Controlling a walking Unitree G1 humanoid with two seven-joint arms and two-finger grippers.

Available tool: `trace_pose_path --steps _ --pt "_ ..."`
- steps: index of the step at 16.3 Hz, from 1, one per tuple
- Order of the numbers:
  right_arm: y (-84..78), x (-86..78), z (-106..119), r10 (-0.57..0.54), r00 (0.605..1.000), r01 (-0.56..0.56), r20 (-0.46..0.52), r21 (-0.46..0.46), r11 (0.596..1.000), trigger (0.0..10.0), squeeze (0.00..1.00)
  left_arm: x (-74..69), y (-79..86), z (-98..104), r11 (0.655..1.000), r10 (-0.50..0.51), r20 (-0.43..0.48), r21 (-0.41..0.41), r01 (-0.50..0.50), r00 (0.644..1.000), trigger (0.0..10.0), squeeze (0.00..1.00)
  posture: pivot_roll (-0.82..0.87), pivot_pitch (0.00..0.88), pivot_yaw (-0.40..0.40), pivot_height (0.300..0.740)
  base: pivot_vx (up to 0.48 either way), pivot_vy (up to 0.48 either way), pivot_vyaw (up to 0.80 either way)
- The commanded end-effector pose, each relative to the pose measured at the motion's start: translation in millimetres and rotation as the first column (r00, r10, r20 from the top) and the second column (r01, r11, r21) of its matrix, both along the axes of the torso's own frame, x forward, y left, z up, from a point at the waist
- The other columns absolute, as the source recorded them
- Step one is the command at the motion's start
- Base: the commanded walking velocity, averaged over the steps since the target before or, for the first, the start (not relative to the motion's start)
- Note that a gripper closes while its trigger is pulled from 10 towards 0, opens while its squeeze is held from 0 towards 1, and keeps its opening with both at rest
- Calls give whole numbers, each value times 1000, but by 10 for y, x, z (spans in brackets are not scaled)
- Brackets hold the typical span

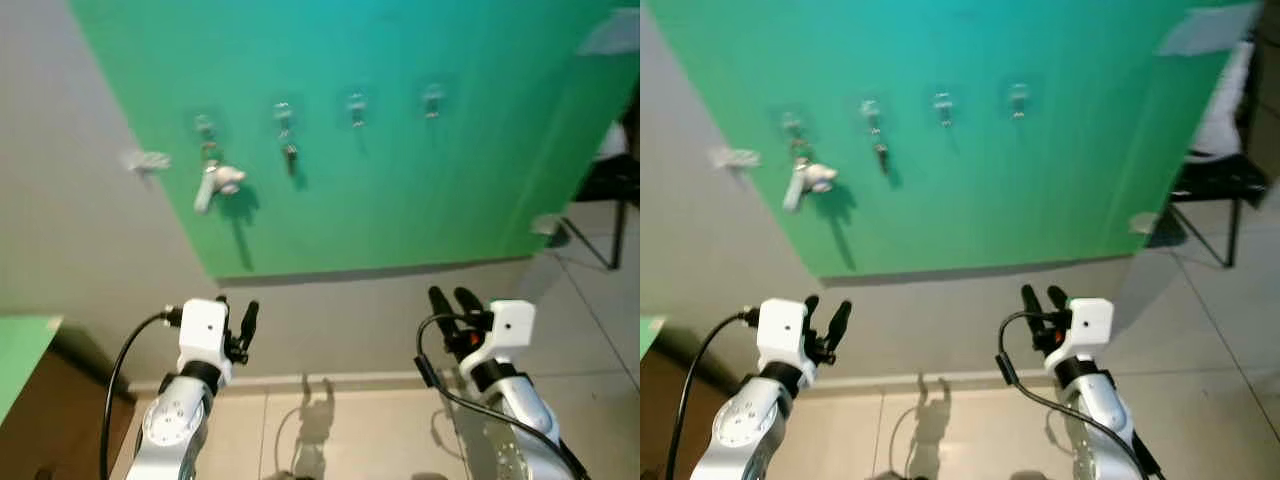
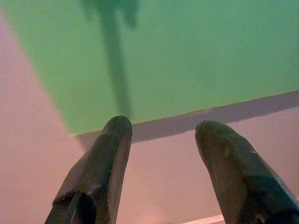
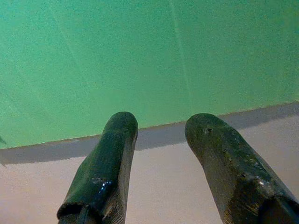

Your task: Hang keys on a hook

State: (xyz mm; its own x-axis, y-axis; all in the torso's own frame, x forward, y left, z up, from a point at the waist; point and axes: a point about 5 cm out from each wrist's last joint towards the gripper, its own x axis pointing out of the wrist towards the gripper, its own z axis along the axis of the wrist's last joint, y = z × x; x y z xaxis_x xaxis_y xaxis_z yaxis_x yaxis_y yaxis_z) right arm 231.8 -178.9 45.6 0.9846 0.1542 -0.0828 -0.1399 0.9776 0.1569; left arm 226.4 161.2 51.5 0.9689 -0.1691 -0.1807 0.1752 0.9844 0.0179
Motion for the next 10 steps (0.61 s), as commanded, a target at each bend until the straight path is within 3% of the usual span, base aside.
trace_pose_path --steps 1,6,10 --pt "27 38 17 7 1000 -7 13 -4 1000 10000 0 -24 65 -42 1000 17 -25 -4 -17 1000 10000 0 -208 0 134 740 0 472 0" --pt "118 22 -60 46 999 -47 -23 -8 999 10000 0 134 69 10 999 10 -30 -45 -11 1000 10000 0 -206 0 126 740 0 478 0" --pt "124 37 -71 54 998 -55 -28 -7 998 10000 0 198 89 26 999 27 -27 -19 -28 999 10000 0 -200 2 124 740 0 480 0"
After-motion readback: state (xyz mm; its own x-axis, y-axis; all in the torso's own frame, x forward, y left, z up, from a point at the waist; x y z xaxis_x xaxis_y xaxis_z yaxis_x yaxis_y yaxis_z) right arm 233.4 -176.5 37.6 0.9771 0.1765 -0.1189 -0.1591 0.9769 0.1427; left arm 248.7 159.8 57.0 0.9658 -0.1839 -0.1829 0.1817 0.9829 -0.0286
